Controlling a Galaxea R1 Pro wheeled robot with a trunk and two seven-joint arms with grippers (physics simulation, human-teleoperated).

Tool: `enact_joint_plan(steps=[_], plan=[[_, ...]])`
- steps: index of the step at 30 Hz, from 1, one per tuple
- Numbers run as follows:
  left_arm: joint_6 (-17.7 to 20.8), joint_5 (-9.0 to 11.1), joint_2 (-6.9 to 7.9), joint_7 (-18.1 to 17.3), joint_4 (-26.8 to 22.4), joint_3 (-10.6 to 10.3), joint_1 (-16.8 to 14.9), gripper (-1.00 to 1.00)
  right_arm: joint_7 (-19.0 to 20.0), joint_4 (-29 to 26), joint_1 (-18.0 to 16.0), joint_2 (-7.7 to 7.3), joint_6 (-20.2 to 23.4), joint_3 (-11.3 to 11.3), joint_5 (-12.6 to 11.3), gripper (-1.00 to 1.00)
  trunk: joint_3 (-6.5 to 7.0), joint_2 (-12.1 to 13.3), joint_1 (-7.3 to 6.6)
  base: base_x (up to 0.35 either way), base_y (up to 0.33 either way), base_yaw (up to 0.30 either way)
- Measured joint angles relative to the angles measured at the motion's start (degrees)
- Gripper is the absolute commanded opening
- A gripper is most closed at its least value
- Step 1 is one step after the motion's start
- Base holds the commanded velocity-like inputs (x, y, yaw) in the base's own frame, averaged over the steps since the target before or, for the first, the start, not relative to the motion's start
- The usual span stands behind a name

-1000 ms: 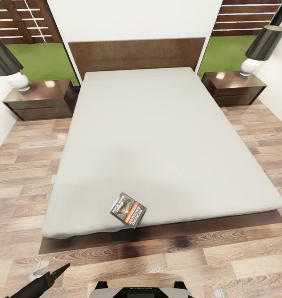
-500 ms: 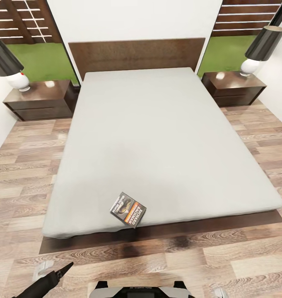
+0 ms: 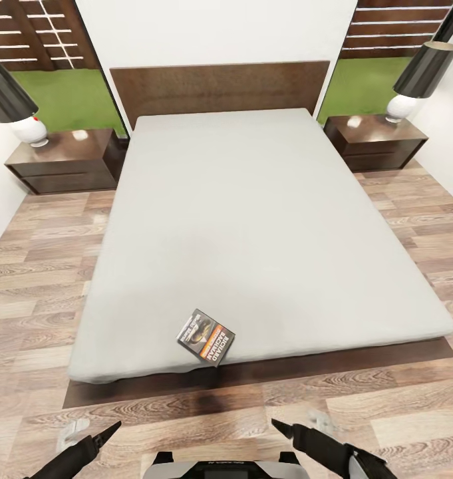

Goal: In the bedroom, move the book from the bed onto either nightstand, and place the two sandals side by side next to the bed.

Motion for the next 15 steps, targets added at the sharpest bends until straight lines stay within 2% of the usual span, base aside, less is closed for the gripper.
enact_joint_plan(steps=[4,9,12,13,15], plan=[[0.0,0.0,-0.03,0.0,0.0,0.0,0.0,1.0,-7.3,-4.7,0.0,4.29,-0.3,0.0,0.0,1.0,0.0,0.0,0.0,0.0,0.0,0.0],[0.0,0.0,-0.09,0.1,0.0,-0.1,0.0,1.0,-8.5,-8.6,-0.1,5.32,-0.3,0.1,-1.2,1.0,0.0,0.0,0.0,0.0,0.0,0.0],[0.0,0.0,-0.37,0.1,0.0,-0.1,0.0,1.0,-8.4,-11.7,-0.1,5.42,0.2,0.1,-6.9,1.0,0.0,0.0,0.0,0.0,0.0,0.0],[0.0,0.0,-0.62,0.1,0.0,-0.1,0.0,1.0,-8.2,-12.8,-0.1,5.38,0.9,0.3,-12.6,1.0,0.0,0.0,0.0,0.0,0.0,0.0],[-0.1,0.0,-0.79,0.1,0.0,-0.1,0.0,1.0,-7.3,-14.1,-0.1,5.31,4.6,0.7,-20.8,1.0,0.0,0.0,0.0,0.0,0.0,0.0]])
